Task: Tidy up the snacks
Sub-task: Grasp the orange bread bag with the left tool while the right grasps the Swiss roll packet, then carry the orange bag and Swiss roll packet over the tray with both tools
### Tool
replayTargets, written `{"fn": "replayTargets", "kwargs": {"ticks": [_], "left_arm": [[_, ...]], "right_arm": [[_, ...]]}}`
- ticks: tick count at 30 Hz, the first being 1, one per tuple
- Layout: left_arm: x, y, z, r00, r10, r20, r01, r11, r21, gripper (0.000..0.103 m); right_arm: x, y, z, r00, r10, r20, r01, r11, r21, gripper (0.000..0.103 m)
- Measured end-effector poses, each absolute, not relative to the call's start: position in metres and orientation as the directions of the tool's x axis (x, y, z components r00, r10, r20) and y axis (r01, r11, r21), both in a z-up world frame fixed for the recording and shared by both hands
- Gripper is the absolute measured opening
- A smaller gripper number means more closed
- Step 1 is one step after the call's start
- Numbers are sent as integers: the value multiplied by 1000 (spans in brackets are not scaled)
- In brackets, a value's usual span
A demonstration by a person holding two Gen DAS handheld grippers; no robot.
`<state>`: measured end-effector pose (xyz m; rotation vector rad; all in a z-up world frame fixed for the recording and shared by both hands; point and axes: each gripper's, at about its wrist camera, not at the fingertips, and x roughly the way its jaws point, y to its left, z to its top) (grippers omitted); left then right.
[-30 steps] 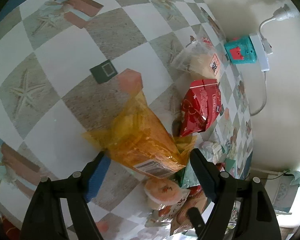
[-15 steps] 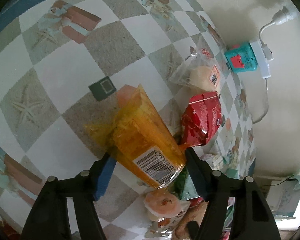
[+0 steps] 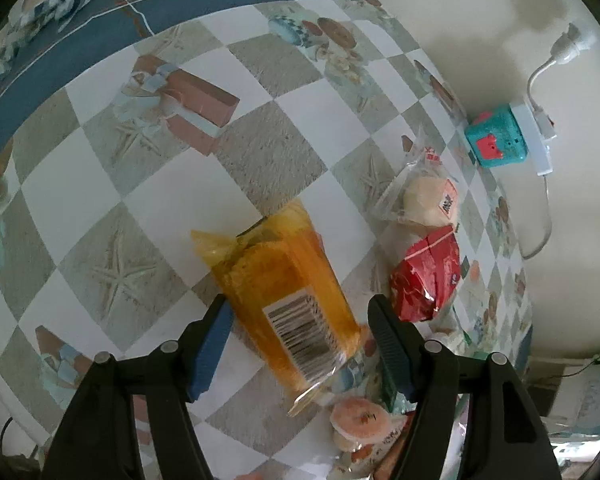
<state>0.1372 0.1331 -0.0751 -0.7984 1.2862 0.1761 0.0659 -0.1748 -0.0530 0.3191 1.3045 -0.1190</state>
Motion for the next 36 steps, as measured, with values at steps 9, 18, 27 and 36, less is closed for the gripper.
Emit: {"fn": "replayTargets", "kwargs": {"ticks": [9, 18, 27, 36], "left_arm": [[151, 121, -86, 281, -267, -922, -525, 761, -380, 47], [142, 113, -71, 288, -254, -923, -464, 806, -367, 41], [134, 110, -35, 353, -224, -909, -418, 831, -367, 41], [122, 98, 12, 446, -181, -877, -351, 865, -357, 41]], "right_arm": [[69, -175, -60, 253, 97, -963, 259, 952, 164, 47], [65, -180, -57, 274, 118, -954, 254, 948, 190, 39], [58, -191, -38, 328, 147, -933, 255, 938, 237, 37], [45, -197, 13, 453, 126, -883, 229, 940, 251, 37]]}}
